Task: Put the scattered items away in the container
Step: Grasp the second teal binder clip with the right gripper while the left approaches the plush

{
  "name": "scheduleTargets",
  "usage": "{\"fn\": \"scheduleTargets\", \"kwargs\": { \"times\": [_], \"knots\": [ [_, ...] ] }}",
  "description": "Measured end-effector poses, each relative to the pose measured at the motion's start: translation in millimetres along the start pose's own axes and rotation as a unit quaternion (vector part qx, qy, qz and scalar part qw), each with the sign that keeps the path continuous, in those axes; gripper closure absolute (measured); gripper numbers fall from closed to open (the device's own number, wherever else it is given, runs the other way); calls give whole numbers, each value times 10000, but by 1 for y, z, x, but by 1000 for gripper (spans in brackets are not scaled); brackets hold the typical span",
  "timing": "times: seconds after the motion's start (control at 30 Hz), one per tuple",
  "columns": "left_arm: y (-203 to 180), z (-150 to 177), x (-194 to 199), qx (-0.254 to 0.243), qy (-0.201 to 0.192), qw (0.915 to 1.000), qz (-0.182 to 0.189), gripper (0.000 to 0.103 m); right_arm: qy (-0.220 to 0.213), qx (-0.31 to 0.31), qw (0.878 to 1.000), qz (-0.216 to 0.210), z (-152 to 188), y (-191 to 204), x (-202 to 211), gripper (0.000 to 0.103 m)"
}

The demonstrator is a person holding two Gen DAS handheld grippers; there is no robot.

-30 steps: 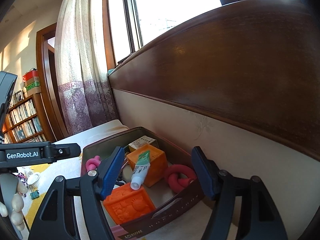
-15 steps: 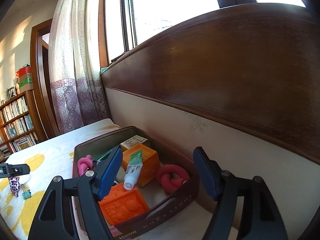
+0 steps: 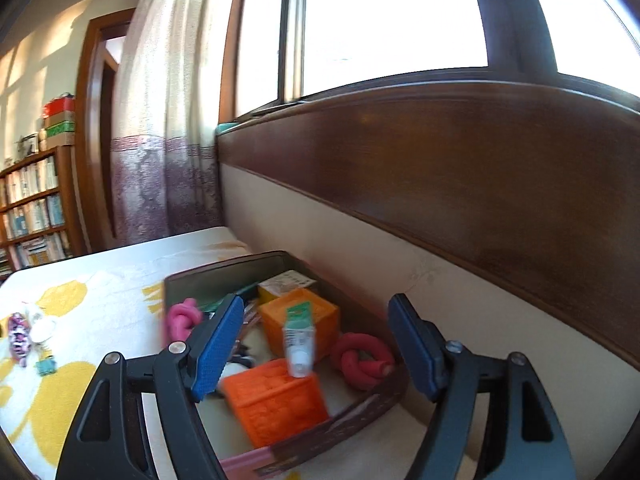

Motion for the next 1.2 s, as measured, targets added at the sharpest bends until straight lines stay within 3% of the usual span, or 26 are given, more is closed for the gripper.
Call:
{"fn": "scheduleTargets", "kwargs": {
  "times": [0.07,0.13,0.23,0.33,0.43,0.57,0.73,0.87,0.97,1.03,1.2],
  "knots": [
    [11,4,-5,130,100,9999,-48,23,122,102,9977,-664,-6,32,6,21],
    [15,7,-8,212,172,9996,-43,23,472,355,9867,-1518,-5,75,7,20],
    [15,8,-9,208,187,9996,2,23,1254,761,9520,-2688,16,142,4,20],
    [17,9,-7,200,166,9997,-12,23,1783,1247,9230,-3173,43,197,4,20],
    [24,10,-9,311,214,9992,-100,17,2002,1574,9099,-3275,58,233,2,20],
    [31,10,-9,514,215,9984,-22,16,2304,1691,8973,-3366,71,262,-6,21],
    [30,11,-8,547,228,9982,62,16,2606,1781,8881,-3342,86,284,-16,38],
    [32,11,-9,607,225,9979,56,16,2749,1814,8861,-3262,96,293,-29,43],
    [34,13,-12,647,269,9975,27,16,2784,1896,8845,-3228,102,300,-36,53],
    [35,14,-15,624,294,9976,-16,16,2830,1959,8857,-3115,109,303,-41,68],
    [31,16,-20,488,293,9983,-103,16,2564,1946,8976,-3013,109,300,-40,68]
  ]
}}
Point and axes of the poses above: each gripper's, at about its wrist camera, not at the fingertips, and x roughly against the way its jaws point, y to its left, z to its underside, the point moved 8 cm from there along -x, roughly the way its jaws point, and after that the axes turned 2 degrees about z, right-handed, at the moved point
